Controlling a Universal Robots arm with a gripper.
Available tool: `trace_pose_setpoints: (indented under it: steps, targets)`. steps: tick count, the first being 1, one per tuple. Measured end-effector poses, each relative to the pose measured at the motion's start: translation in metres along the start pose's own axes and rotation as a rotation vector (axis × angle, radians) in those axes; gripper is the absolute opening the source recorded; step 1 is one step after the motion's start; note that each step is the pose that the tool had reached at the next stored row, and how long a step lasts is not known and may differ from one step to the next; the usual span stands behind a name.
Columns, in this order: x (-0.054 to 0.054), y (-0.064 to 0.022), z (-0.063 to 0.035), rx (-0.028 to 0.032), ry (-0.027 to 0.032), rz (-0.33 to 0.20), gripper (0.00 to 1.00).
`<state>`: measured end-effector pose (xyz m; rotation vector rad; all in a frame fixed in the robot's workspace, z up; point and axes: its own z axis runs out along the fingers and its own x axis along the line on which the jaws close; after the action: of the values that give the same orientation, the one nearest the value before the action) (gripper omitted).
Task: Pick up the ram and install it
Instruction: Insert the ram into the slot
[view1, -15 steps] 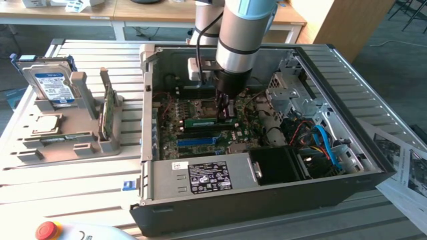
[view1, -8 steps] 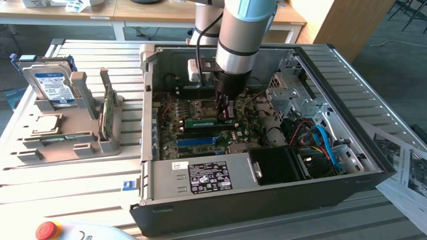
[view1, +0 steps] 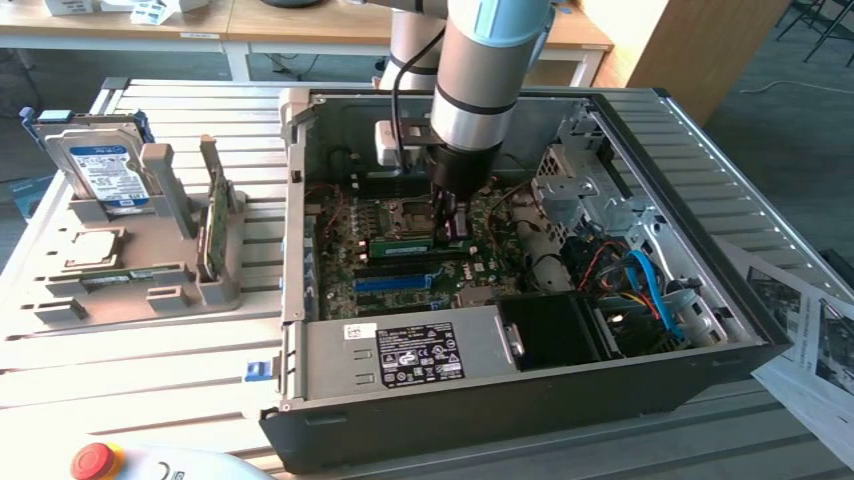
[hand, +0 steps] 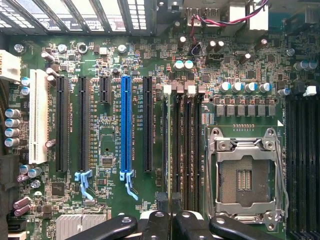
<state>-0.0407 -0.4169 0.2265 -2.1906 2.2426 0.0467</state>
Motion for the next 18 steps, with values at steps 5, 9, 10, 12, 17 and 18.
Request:
trace_pose_setpoints:
  steps: [5,9,10,12,17,18]
  targets:
    - [0.0,0.0,0.0006,0.0001,-0.0002,0.0,0.12]
    - [0.0,0.0,0.0014,0.0,0.0,0.0,0.12]
    - [0.0,0.0,0.0017,0.0,0.0,0.0,0.12]
    - [0.0,0.0,0.0021,0.0,-0.0001,0.0,0.12]
    - [0.0,0.0,0.0031,0.0,-0.0001,0.0,0.12]
    - [0.0,-0.0001,0.0032,0.0,-0.0001,0.0,0.12]
